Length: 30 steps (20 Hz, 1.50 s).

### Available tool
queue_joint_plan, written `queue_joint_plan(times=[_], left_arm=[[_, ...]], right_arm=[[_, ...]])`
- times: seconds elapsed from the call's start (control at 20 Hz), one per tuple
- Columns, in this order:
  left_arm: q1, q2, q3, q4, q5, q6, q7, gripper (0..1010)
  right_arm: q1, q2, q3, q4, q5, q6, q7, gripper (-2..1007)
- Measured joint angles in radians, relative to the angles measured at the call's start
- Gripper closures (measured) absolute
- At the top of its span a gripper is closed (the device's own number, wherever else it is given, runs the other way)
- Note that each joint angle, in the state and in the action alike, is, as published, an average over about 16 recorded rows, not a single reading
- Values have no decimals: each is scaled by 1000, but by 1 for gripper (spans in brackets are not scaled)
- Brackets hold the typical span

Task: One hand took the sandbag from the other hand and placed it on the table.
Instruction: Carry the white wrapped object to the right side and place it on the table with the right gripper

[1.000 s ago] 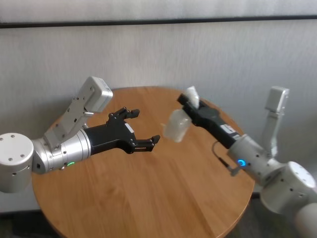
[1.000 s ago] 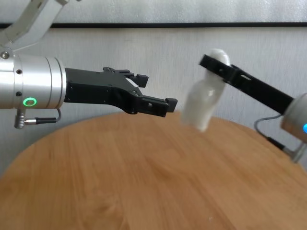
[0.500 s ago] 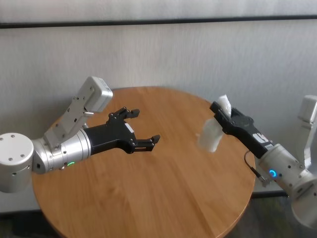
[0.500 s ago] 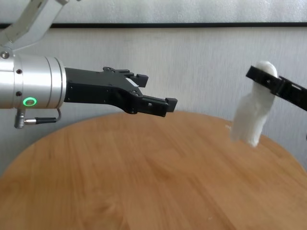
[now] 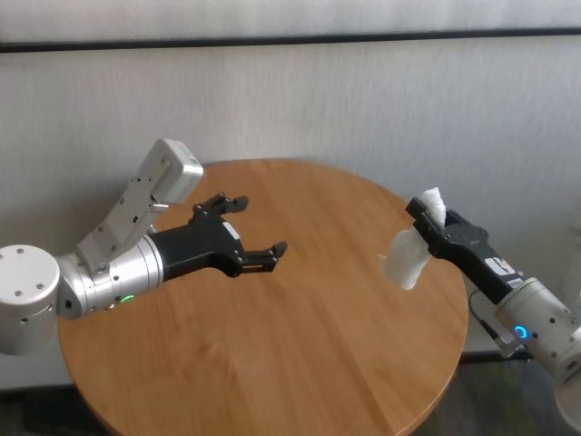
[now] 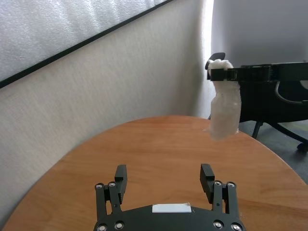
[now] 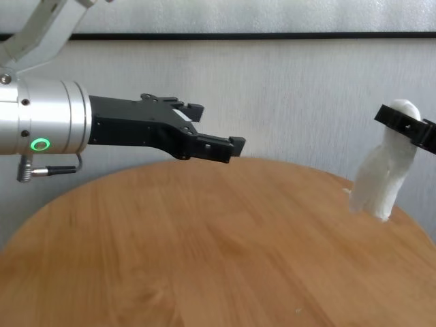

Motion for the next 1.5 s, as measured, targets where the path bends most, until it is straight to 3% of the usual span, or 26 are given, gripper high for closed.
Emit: queue_joint_plan(times=[0.4,0.95,1.5], left_arm=[[13,-7,-16,-1,15,17,46,10],[16,-11,-21,-1,20,26,54,10],[15,-10,-19,-2,18,25,51,10]], right_arm=[[5,-11,13,23,-15,10,7,671],[75,-46,2,146,-36,54,19,671],[82,-35,21,183,-57,98,-10,671]])
